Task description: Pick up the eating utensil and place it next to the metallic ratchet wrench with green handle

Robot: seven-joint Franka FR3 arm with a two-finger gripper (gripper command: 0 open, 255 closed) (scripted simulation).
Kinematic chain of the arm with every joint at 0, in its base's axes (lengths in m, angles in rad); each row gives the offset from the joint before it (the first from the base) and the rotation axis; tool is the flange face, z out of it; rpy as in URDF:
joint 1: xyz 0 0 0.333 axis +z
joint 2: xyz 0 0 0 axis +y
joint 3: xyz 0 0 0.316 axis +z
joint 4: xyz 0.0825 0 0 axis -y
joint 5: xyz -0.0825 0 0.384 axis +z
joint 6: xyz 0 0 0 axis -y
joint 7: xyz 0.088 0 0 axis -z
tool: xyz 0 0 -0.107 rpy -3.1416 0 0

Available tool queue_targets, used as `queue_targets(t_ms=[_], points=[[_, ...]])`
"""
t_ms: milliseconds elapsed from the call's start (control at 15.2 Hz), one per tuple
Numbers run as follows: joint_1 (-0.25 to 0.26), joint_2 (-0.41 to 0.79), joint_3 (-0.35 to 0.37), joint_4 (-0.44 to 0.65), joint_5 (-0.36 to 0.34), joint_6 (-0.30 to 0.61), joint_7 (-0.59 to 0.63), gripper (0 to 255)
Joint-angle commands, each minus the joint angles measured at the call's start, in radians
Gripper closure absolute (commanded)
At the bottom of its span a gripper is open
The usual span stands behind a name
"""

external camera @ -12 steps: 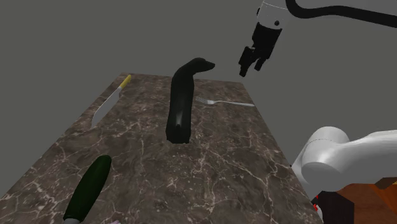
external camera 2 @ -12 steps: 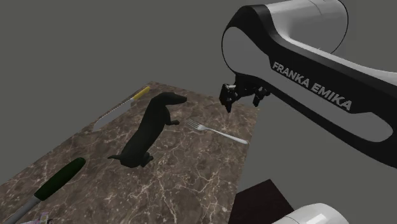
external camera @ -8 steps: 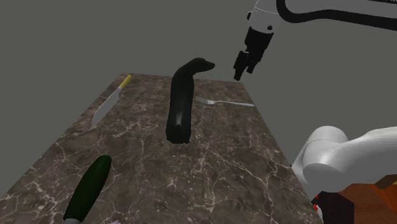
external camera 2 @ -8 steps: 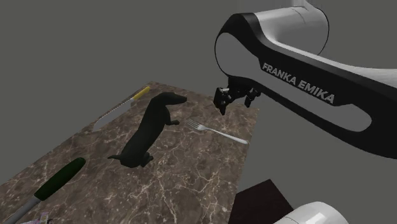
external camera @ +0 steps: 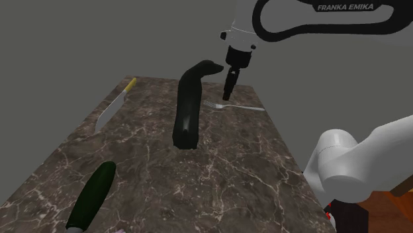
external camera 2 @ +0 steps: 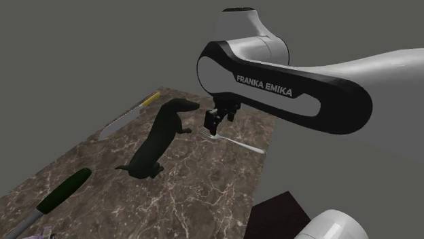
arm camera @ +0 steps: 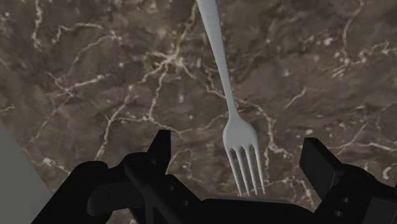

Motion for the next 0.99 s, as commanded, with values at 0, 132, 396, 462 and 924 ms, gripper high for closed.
queue_targets(t_ms=[0,132,396,462,924], points=[[0.024,0.026,-0.006,0.003,0.01,0.014,-0.055,0],[0.024,0.027,-0.006,-0.023,0.01,0.041,-0.055,0],[0.024,0.031,-0.006,-0.073,0.011,0.096,-0.055,0],[0.024,0.034,-0.006,-0.092,0.011,0.117,-0.055,0],[0.024,0.034,-0.006,-0.092,0.011,0.117,-0.055,0]])
